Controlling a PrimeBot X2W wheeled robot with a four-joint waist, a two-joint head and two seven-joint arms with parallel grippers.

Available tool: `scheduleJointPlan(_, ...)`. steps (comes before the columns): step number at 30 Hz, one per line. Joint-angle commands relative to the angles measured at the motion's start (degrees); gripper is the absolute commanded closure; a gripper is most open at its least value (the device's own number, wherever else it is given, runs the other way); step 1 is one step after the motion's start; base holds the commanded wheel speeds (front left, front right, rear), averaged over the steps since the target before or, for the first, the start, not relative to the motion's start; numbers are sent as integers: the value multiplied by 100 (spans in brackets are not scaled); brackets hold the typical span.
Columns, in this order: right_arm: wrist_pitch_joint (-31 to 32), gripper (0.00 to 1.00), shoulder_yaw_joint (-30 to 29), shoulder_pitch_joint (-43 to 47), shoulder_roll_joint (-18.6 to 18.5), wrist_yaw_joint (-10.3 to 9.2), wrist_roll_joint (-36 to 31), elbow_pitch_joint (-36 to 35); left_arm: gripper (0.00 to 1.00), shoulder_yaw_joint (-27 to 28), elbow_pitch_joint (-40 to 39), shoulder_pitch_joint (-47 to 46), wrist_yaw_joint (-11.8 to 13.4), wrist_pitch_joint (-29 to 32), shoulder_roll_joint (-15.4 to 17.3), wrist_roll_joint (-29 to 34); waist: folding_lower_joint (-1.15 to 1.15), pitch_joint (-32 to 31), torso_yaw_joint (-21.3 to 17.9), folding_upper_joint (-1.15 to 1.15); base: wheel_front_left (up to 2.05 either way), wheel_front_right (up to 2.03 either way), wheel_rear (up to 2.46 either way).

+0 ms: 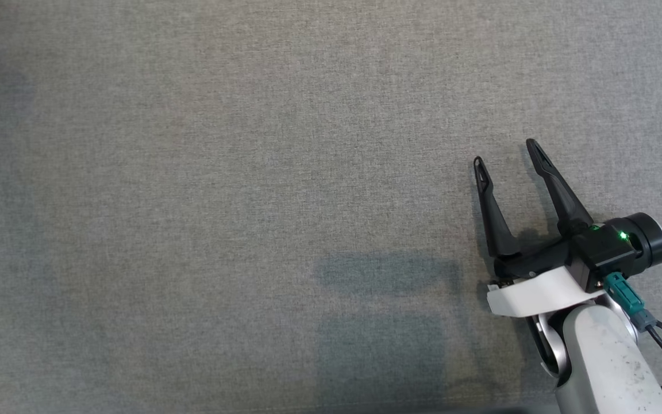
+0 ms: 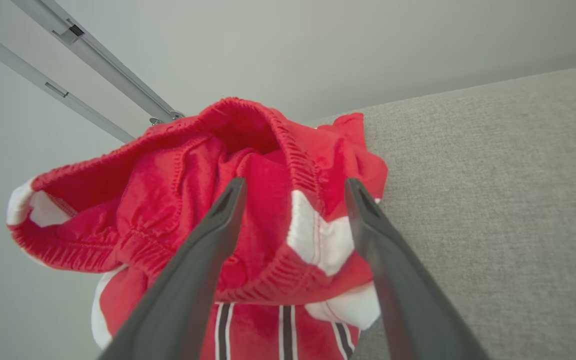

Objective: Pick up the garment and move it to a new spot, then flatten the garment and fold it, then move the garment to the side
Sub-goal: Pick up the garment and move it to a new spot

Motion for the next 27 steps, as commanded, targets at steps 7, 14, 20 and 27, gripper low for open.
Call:
scheduleJointPlan(7,-21,0,-32,-91,-25,0,15,-24,0,-49,389,-224,208,55,122,29,-1,147,-111,0,0,0,0)
scheduleJointPlan(14,-22,0,-21,-125,-25,0,67,25,100,-105,649,-320,91,259,63,-63,-1,127,-112,0,0,0,0)
scheduleJointPlan(20,-22,0,19,-156,-25,0,135,75,100,-115,661,-391,-16,123,44,-163,-1,-36,-119,0,0,0,0)
scheduleJointPlan(27,-22,0,46,-132,-25,0,276,168,100,22,659,-512,-157,11,2,-447,-1,-445,-188,0,0,0,0)
